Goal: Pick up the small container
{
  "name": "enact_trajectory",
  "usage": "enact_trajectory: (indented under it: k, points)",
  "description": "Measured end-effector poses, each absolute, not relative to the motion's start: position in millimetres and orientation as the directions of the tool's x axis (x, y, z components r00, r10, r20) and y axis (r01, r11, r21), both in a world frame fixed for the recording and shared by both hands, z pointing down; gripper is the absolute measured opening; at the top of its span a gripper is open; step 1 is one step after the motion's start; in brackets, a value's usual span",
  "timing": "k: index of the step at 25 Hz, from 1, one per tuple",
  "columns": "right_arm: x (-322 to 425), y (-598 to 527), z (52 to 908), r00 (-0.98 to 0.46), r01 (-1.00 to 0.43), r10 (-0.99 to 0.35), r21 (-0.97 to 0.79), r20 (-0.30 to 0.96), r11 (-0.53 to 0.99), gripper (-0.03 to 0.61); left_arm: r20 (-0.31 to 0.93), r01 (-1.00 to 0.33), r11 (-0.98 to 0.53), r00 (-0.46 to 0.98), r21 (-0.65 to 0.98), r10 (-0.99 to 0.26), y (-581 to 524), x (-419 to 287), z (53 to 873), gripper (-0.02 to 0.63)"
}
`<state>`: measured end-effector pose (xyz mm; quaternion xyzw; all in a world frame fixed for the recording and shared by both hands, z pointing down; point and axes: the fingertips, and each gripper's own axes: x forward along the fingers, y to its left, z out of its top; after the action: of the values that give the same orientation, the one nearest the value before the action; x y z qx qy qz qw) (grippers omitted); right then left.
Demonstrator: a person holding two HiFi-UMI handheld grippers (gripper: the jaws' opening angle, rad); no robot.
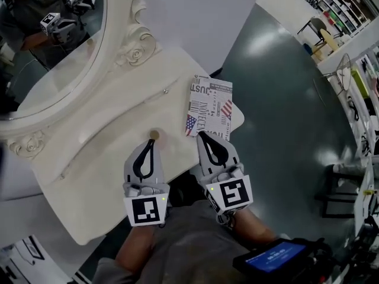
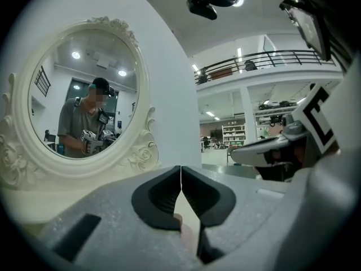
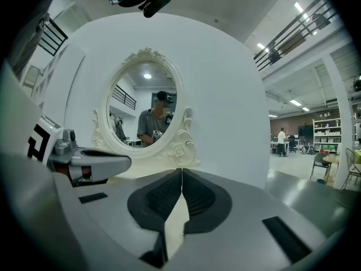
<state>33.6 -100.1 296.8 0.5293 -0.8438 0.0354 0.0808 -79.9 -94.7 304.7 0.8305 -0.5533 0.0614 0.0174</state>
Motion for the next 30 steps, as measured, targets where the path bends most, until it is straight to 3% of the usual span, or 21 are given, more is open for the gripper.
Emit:
enact_trajectory:
  k: [5,8,12,30]
  points:
    - [33.8,-116.8,303.9,-0.455,-0.886,-0.871,0.005,0.184,0.464,0.014,0.164,-0.921,-0.389,0.383,-0.009,-0.909,-105.7,-74.0,333.8,0.023]
    - [34.0,-126.2,316.3,-0.466,-0.881,-0.860,-0.015,0.206,0.474,0.014,0.191,-0.919,-0.395,0.389,0.012,-0.901,-110.5,-71.0,351.4,0.164]
    - [32.8,-134.5,335.9,-0.485,-0.871,-0.838,-0.044,0.250,0.490,0.014,0.237,-0.919,-0.393,0.389,0.032,-0.890,-116.2,-68.4,376.4,0.255]
    - [40.2,-162.5,394.7,-0.503,-0.856,-0.779,-0.088,0.373,0.510,0.014,0.340,-0.948,-0.296,0.317,0.113,-0.885,-142.6,-80.0,451.3,0.272]
